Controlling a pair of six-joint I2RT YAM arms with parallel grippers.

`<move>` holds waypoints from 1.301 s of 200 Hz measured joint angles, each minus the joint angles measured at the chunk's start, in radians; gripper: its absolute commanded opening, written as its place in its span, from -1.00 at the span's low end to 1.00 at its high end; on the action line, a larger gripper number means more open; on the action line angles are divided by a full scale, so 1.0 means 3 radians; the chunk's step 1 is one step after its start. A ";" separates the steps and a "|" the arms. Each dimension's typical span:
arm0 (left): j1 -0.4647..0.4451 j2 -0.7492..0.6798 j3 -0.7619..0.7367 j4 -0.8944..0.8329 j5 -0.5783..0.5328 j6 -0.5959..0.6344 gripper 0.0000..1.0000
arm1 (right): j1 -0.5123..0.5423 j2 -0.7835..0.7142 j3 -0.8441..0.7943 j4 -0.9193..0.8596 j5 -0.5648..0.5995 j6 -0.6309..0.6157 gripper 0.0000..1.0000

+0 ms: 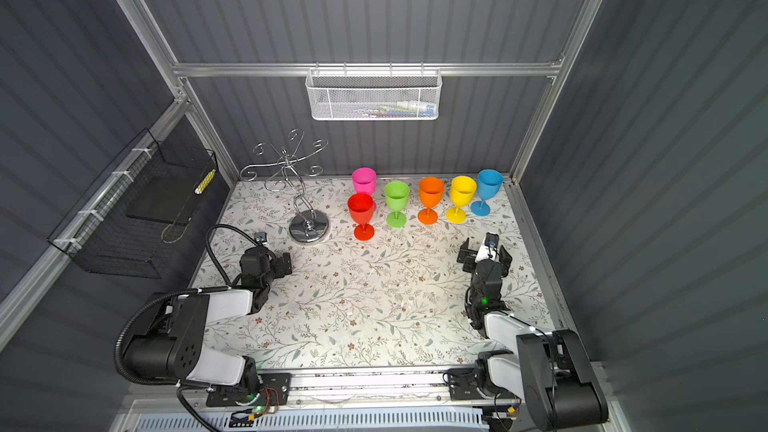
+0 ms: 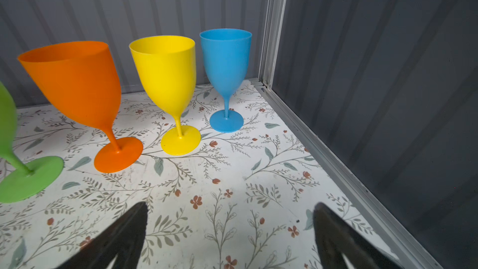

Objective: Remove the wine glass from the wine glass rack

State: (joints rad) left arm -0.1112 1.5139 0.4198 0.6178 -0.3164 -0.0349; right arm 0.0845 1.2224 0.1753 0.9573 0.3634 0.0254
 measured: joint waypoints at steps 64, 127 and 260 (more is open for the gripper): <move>0.0025 0.0690 0.0113 0.0791 0.0173 0.0169 0.99 | -0.0239 0.0861 -0.0089 0.0988 -0.0415 -0.0009 0.99; 0.0055 0.0690 0.0122 0.0867 0.0198 0.0168 1.00 | -0.0430 0.0801 0.0509 0.0332 -0.0863 0.0066 0.98; 0.0055 0.0690 0.0122 0.0889 0.0221 0.0168 1.00 | -0.0448 0.0797 0.0486 0.0128 -0.1211 0.0048 0.98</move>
State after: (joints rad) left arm -0.0948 1.7210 0.4564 0.8845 -0.2501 0.0154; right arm -0.0498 1.4616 0.3210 0.9958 0.0002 0.0399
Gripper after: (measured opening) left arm 0.997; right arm 0.992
